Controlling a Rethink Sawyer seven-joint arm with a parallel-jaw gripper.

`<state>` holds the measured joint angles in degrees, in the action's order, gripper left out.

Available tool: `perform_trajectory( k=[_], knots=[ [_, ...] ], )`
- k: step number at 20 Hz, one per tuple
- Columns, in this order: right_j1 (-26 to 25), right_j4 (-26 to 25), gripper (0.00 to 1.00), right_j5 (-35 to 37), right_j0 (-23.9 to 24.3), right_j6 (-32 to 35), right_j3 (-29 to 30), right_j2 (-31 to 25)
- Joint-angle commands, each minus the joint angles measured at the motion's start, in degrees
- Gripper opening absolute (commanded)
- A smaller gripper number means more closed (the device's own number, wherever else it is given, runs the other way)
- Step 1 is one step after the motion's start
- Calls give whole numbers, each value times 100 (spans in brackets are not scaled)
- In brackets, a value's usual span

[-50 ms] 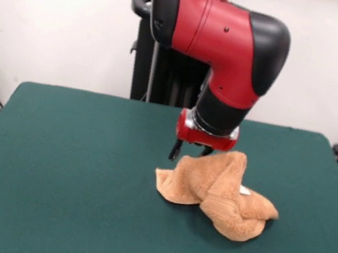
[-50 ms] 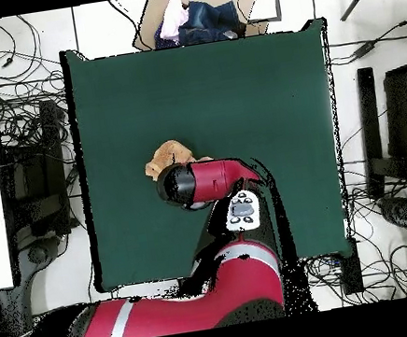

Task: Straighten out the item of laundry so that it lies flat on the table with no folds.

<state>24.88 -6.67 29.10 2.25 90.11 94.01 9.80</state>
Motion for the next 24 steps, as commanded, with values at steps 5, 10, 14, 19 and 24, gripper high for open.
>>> perform_trajectory(
  k=[5, 10, 14, 19, 24],
  knots=[
    [-103, -118, 0, -312, -69, 964, -62, 19],
    [-109, -141, 0, -244, -90, 927, -92, 46],
    [-123, -167, 0, -160, -104, 901, -116, 98],
    [512, -434, 0, 165, 103, 457, 376, 313],
    [1223, -548, 0, 610, 376, 44, 714, 218]
  ],
)
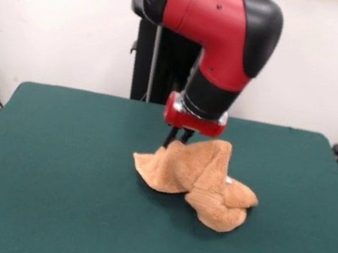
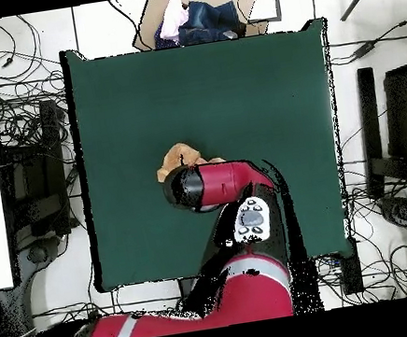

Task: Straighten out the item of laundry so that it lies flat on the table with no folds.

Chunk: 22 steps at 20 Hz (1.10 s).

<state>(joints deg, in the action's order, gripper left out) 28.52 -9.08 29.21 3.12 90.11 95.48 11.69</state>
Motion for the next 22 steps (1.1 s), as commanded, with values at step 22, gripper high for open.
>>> perform_trajectory(
  k=[22],
  knots=[
    [2662, -275, 0, 2566, 522, -295, 657, -345]
  ],
)
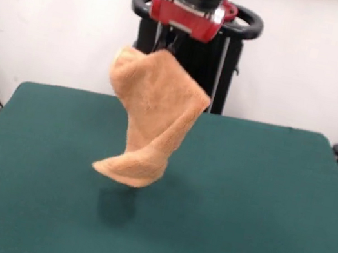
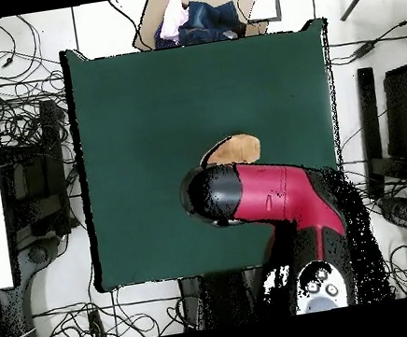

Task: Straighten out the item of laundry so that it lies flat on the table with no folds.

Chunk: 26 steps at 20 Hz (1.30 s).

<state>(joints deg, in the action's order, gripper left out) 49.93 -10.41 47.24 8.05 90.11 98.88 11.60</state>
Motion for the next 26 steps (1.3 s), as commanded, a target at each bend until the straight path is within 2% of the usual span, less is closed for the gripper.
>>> perform_trajectory(
  k=[1, 6, 7, 9, 10, 11, 12, 13, 15, 16, 17, 18, 19, 20, 21, 23, 26],
  knots=[
    [559, -149, 0, 815, 27, -284, 310, -343],
    [763, -176, 0, 1159, 12, -307, 242, -359],
    [813, -131, 0, 1116, 36, -297, 266, -386],
    [968, 101, 0, 577, 178, -281, 440, -531],
    [813, -343, 0, 1356, 7, -370, 139, -347],
    [770, -285, 0, 1039, 27, -163, 155, -352],
    [826, 28, 0, 433, 179, -20, 326, -495],
    [864, 103, 0, 405, 235, -67, 357, -546],
    [744, -380, 0, 1173, 96, -346, 153, -420],
    [848, -133, 0, 485, 203, -189, 344, -512],
    [993, 217, 0, -522, 371, 13, 619, -680],
    [1043, 128, 0, -687, 380, -62, 636, -701],
    [796, -728, 0, 1131, 66, -644, 82, -433],
    [784, -541, 0, 505, 129, -285, 228, -447],
    [904, -137, 0, -664, 354, -15, 600, -655],
    [946, -429, 0, -56, 428, -794, 614, -733],
    [1131, -578, 0, -2, 772, -1933, 917, -1118]
  ],
)
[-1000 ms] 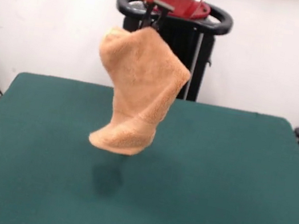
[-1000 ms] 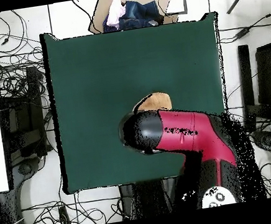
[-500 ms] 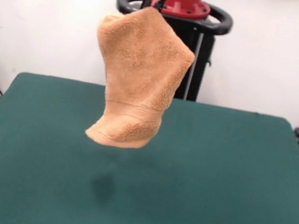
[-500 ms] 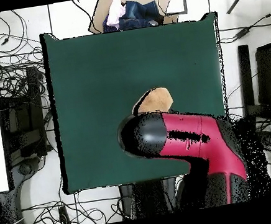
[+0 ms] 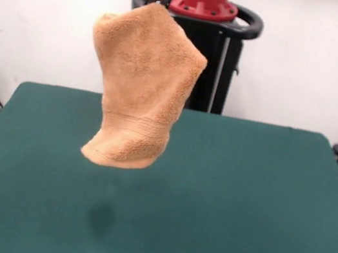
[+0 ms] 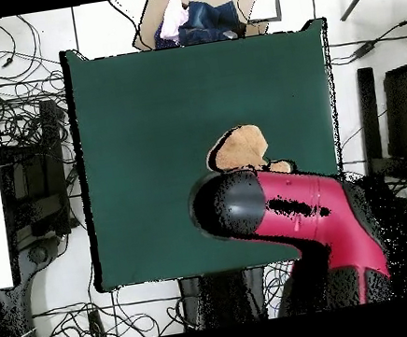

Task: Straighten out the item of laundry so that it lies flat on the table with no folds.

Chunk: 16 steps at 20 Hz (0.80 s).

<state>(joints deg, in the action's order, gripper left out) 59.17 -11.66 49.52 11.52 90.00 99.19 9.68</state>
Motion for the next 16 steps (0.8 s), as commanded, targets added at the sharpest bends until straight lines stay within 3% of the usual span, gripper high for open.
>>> perform_trajectory(
  k=[1, 3, 6, 8, 10, 12, 16],
  knots=[
    [257, -669, 0, 19, 515, -2579, 902, -1080],
    [492, -860, 0, -140, 1011, -4091, 1258, -1732],
    [872, -840, 0, -189, 1761, -5655, 1768, -2628],
    [1063, -809, 0, -223, 2054, -6093, 2001, -2939],
    [1157, -238, 0, -502, 2002, -4751, 2187, -2670],
    [1173, 283, 0, -428, 1583, -2781, 2106, -1934],
    [975, 382, 0, -716, 565, 906, 1442, -360]
  ],
)
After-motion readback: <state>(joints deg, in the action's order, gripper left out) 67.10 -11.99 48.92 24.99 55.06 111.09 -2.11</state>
